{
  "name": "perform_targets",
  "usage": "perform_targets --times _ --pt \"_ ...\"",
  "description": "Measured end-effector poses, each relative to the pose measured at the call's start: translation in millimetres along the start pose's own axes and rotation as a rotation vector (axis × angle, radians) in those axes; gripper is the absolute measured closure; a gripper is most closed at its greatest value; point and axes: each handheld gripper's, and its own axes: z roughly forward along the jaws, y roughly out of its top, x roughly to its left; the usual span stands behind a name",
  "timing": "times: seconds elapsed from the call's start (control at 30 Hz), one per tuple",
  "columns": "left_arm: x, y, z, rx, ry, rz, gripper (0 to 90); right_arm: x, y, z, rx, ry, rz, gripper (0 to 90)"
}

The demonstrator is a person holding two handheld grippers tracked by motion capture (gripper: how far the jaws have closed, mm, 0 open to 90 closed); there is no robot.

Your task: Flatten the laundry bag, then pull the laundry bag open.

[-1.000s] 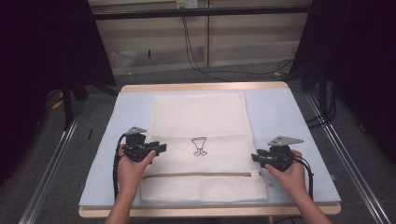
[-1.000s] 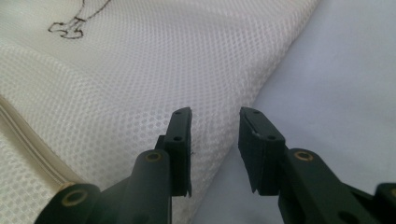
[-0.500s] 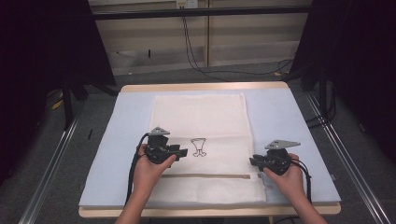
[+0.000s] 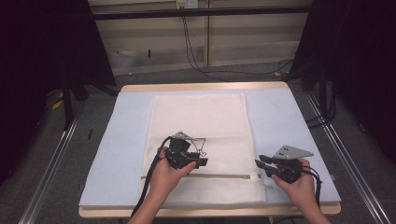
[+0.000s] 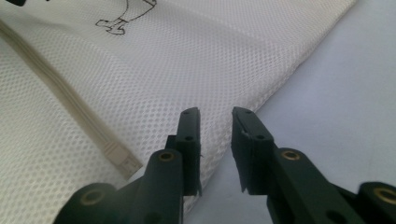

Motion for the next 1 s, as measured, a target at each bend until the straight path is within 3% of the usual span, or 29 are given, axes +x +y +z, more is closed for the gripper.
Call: perform_targets --times 0.13,0.37,0.67,1.0 --pt "-10.7 3.0 7.3 0.015 -0.021 0.016 55.8 -1.4 -4.8 -6.8 -0.018 0.005 0.000 83.4" --pt "-21.3 6.1 17.9 0.034 -0.047 0.029 55.4 -1.1 -8.0 -8.1 -0.028 0.028 -0.007 90.0" --pt "-31.4 10.2 25.6 0.041 -0.078 0.020 54.8 1.0 -7.5 -7.1 -0.025 0.057 -0.009 90.0" --pt "-45.8 10.1 47.0 0.114 -0.129 0.020 60.1 9.3 -5.6 -1.7 0.004 0.073 -0.049 90.0"
